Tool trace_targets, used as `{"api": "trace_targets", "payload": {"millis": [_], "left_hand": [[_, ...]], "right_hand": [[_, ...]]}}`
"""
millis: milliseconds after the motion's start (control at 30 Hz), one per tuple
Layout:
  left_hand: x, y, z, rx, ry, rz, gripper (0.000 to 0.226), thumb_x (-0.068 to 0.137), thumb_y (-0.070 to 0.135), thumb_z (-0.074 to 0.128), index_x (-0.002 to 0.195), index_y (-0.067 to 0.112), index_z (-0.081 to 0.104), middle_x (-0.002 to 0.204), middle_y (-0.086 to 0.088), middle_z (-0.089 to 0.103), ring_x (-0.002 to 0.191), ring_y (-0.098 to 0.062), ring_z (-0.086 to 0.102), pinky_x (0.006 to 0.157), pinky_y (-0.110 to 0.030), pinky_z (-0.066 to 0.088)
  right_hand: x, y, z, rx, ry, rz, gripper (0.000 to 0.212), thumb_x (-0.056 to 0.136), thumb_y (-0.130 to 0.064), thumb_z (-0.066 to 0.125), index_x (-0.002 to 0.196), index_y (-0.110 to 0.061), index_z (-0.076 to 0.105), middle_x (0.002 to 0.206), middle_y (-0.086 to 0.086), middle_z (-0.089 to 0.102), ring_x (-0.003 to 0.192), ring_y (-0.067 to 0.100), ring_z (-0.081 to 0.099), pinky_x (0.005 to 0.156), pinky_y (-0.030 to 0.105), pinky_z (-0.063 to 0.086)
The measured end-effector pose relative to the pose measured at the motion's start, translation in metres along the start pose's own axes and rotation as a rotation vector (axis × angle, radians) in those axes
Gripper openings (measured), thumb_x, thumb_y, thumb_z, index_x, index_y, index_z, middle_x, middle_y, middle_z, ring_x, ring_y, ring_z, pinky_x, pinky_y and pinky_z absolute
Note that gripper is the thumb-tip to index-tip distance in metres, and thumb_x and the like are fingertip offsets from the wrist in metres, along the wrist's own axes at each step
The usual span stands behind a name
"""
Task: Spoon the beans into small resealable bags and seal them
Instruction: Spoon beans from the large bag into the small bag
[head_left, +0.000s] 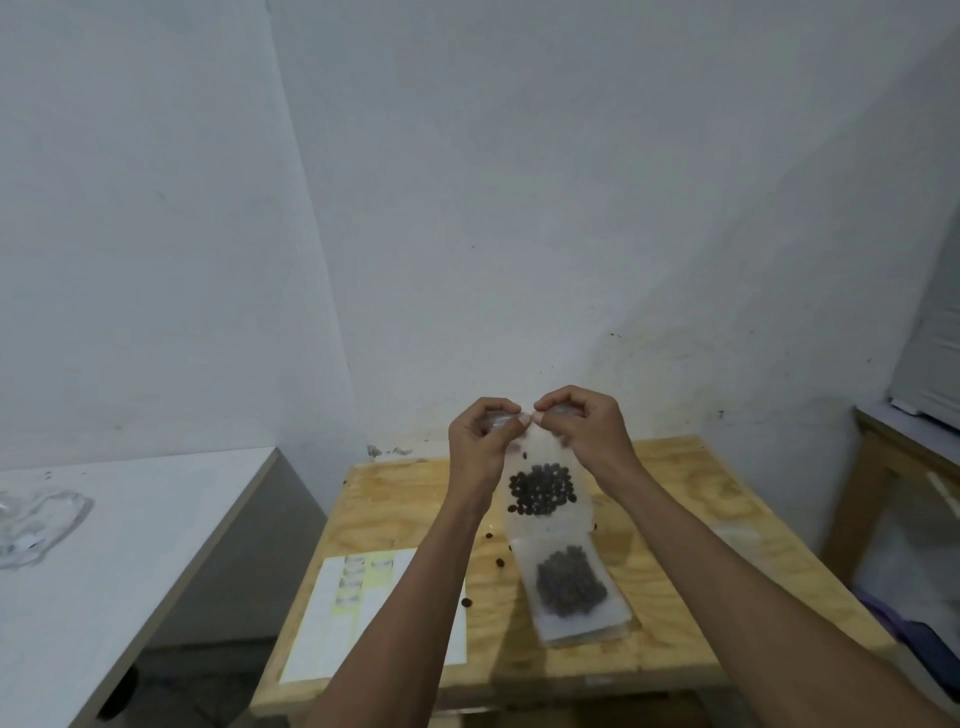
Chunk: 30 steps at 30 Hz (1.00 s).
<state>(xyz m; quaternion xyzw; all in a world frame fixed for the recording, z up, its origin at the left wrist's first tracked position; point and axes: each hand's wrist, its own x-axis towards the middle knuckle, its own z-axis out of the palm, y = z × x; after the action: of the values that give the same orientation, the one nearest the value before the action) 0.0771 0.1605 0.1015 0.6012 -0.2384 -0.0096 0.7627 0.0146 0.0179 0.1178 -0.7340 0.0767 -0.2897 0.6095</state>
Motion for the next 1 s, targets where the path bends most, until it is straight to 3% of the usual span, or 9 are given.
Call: {"api": "trace_targets", "payload": {"millis": [367,600,800,900,1000], "left_hand": [[-0.003,0.003,0.001,-0.034,0.067,-0.089,0.010,0.077,0.001,0.082,0.085,0.002,0.076,0.082,-0.012,0.073,0.074,-0.022,0.065,0.072,-0.035,0.055],[0.003,0.005,-0.013,0.006,-0.030,-0.119,0.017,0.089,-0.003,0.070,0.092,0.011,0.080,0.089,-0.005,0.077,0.080,-0.016,0.069,0.071,-0.027,0.056],[0.003,-0.011,-0.020,0.045,-0.086,-0.170,0.024,0.096,0.001,0.062,0.102,0.013,0.081,0.102,-0.012,0.078,0.096,-0.026,0.070,0.090,-0.042,0.057],[0.000,-0.016,-0.015,0.079,-0.063,-0.185,0.031,0.096,-0.004,0.056,0.098,0.015,0.081,0.100,-0.008,0.078,0.091,-0.022,0.069,0.082,-0.038,0.057],[-0.006,-0.030,-0.013,0.109,0.013,-0.201,0.039,0.095,-0.008,0.051,0.092,0.017,0.081,0.098,-0.005,0.077,0.086,-0.018,0.066,0.076,-0.033,0.054]], "right_hand": [[-0.002,-0.003,-0.002,0.042,0.042,0.065,0.010,0.076,-0.006,0.085,0.080,-0.015,0.081,0.084,-0.001,0.079,0.078,0.012,0.071,0.070,0.022,0.055],[0.000,0.003,-0.016,0.107,-0.111,0.132,0.026,0.090,0.002,0.070,0.096,-0.020,0.083,0.099,-0.002,0.080,0.095,0.015,0.075,0.084,0.028,0.061],[-0.001,0.015,-0.017,0.119,-0.123,0.177,0.026,0.092,0.002,0.068,0.100,-0.018,0.083,0.104,0.000,0.079,0.100,0.016,0.074,0.086,0.027,0.061],[-0.005,0.027,-0.015,0.071,-0.061,0.161,0.024,0.092,-0.001,0.070,0.104,-0.017,0.082,0.106,-0.001,0.079,0.101,0.017,0.074,0.088,0.033,0.061],[-0.014,0.038,-0.013,-0.049,-0.087,0.148,0.023,0.092,-0.011,0.071,0.110,-0.022,0.080,0.109,-0.001,0.076,0.101,0.019,0.071,0.076,0.028,0.059]]}}
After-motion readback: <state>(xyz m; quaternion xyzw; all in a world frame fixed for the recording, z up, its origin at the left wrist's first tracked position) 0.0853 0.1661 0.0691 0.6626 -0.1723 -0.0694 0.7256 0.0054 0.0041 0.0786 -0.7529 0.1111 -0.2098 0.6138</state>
